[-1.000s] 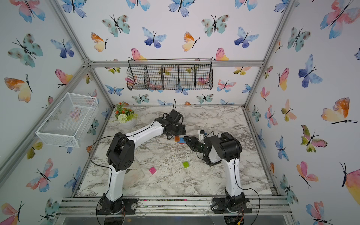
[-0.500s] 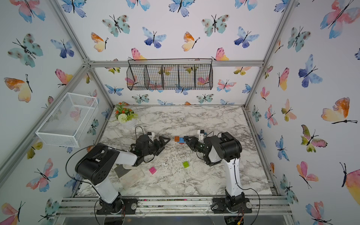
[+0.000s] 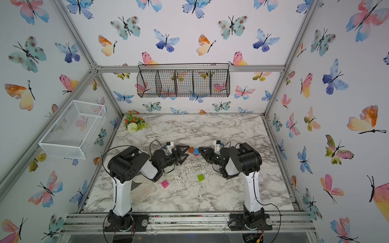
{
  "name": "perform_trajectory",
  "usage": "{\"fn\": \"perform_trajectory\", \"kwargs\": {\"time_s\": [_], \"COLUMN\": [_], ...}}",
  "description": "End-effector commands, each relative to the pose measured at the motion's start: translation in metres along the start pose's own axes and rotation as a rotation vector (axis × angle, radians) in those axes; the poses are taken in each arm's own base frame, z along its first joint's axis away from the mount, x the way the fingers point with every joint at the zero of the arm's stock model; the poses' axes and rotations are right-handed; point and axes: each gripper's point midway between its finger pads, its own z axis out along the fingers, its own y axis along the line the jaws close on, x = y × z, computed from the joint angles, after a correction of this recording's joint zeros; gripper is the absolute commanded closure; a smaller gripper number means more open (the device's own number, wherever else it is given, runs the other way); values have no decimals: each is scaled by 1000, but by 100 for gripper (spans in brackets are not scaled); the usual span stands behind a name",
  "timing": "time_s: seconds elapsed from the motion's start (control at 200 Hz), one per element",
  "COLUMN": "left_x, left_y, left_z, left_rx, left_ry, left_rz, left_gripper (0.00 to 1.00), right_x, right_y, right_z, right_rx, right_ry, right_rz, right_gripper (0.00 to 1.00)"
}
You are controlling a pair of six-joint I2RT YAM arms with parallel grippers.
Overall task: Assemble the letter v with lego
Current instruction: Assemble the lego brick with the lego brick.
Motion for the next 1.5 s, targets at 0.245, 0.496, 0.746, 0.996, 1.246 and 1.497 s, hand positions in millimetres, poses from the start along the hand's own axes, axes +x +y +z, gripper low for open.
{"fn": "perform_trajectory", "kwargs": {"time_s": [0.245,0.496,0.746,0.996,1.246,1.497], "left_x": [11,10,14,16,18,17], "left_y": [27,29,29,36,40,40], "left_z": [16,21,30,31,32,31], "left_rx": [-55,-32,-45,-64,-103,-127], "left_ry": [48,49,92,99,110,103], "left_rz": [-74,-110,-113,-123,-108,-100], "left_gripper": [24,29,39,50,71,92], "right_x": [12,13,13,13,14,13], "right_y": [-27,-28,-28,-28,-28,-28], "right_z": [-4,-4,-4,-4,-4,-4], "right_rx": [94,91,91,90,90,92], "right_ry": [25,27,27,27,28,24], "right_rz": [41,41,42,43,42,42], "right_gripper": [70,70,70,70,70,71]}}
